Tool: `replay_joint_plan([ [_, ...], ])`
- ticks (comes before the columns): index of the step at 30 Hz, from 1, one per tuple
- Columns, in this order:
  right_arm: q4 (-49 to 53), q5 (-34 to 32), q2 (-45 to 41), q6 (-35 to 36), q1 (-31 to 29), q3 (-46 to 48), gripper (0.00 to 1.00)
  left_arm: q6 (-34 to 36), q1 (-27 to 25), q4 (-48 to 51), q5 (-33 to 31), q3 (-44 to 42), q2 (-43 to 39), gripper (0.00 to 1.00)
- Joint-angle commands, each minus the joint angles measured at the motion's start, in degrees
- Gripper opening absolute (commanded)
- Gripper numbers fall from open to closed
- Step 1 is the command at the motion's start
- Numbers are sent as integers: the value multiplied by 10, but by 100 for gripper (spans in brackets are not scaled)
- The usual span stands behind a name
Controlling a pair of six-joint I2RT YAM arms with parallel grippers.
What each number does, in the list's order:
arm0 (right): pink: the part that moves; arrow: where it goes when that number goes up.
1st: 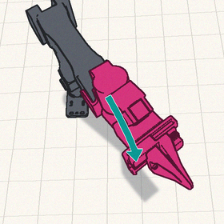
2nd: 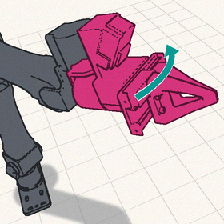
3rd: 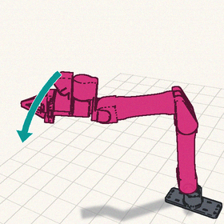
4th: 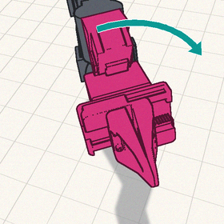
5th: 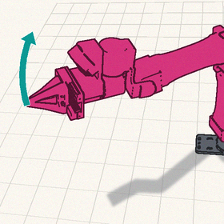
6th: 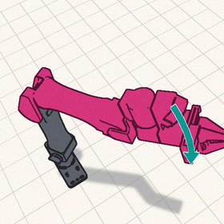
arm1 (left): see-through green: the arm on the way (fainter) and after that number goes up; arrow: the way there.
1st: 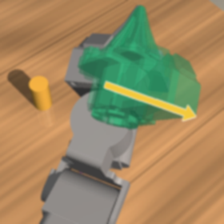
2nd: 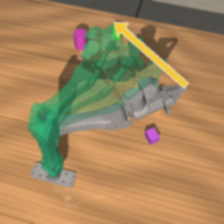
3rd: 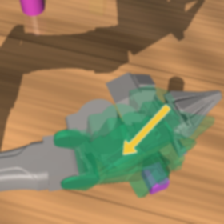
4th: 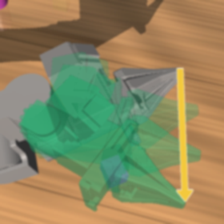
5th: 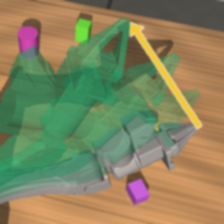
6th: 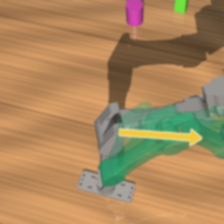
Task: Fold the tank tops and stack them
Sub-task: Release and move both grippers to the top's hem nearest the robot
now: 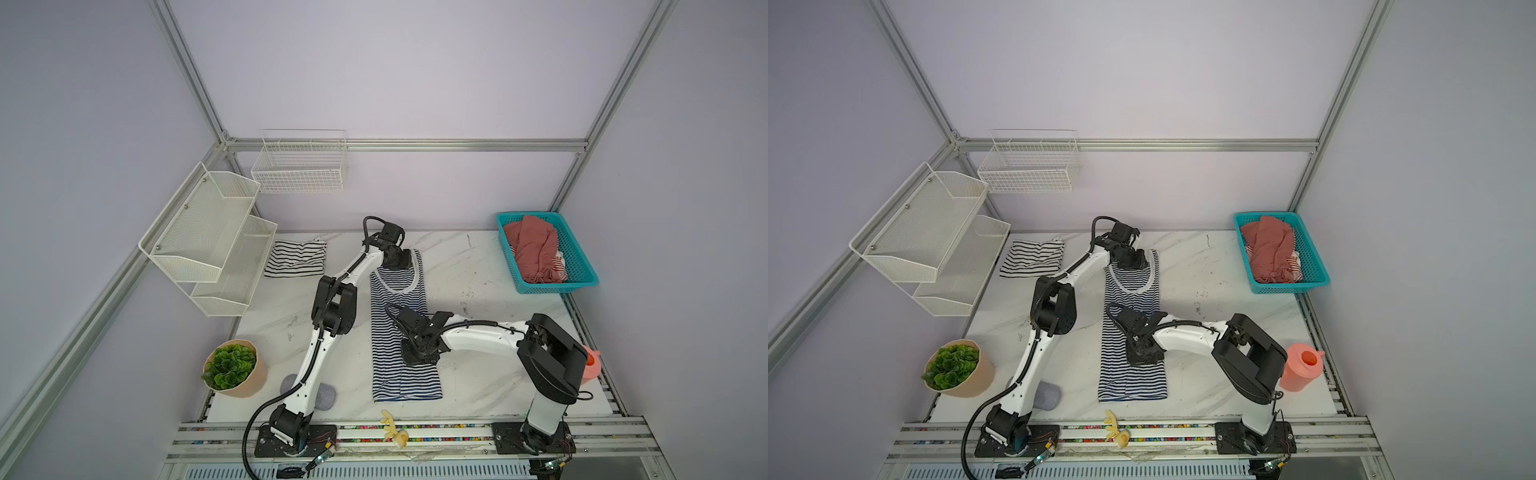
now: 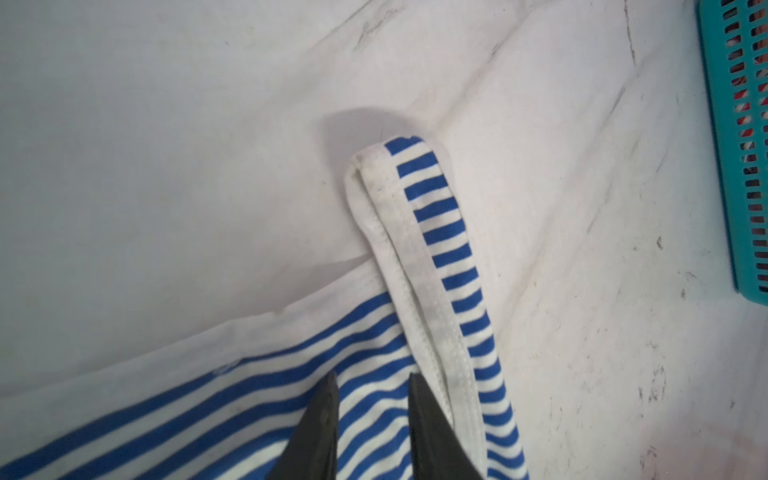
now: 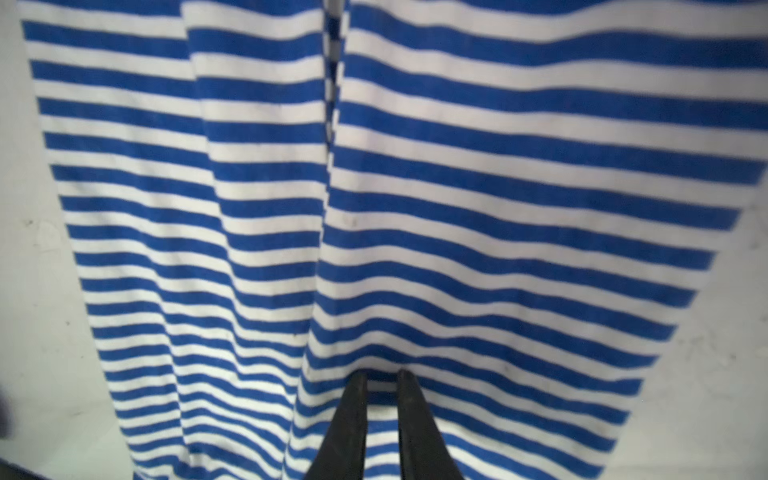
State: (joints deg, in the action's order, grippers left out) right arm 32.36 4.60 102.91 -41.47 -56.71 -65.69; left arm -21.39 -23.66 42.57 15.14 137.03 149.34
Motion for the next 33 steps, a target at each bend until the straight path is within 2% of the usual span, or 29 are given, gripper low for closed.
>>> replay_joint_plan([
  [1,20,-6,-16,15,-5,-43,19,15,1,2,-27,-32,-100,33],
  [8,51,-45,-67,17,-5,-78,25,15,2,45,-73,-100,-220,39],
  [10,61,-54,-91,16,-4,-65,28,-20,2,92,-139,-159,-277,38],
  [13,71,-54,-130,13,1,-26,32,-59,1,108,-165,-313,-381,38],
  [18,85,-19,-182,1,18,63,40,-115,-14,90,-128,-596,-578,40],
  [21,87,5,-191,-8,17,104,50,-144,-39,102,-98,-707,-666,43],
  [24,89,11,-192,0,17,122,53,-178,-69,119,-63,-772,-734,49],
  [28,84,28,-198,-8,17,136,57,-228,-121,132,-41,-823,-774,61],
  [33,81,59,-199,-15,16,156,58,-273,-190,132,-34,-859,-758,62],
])
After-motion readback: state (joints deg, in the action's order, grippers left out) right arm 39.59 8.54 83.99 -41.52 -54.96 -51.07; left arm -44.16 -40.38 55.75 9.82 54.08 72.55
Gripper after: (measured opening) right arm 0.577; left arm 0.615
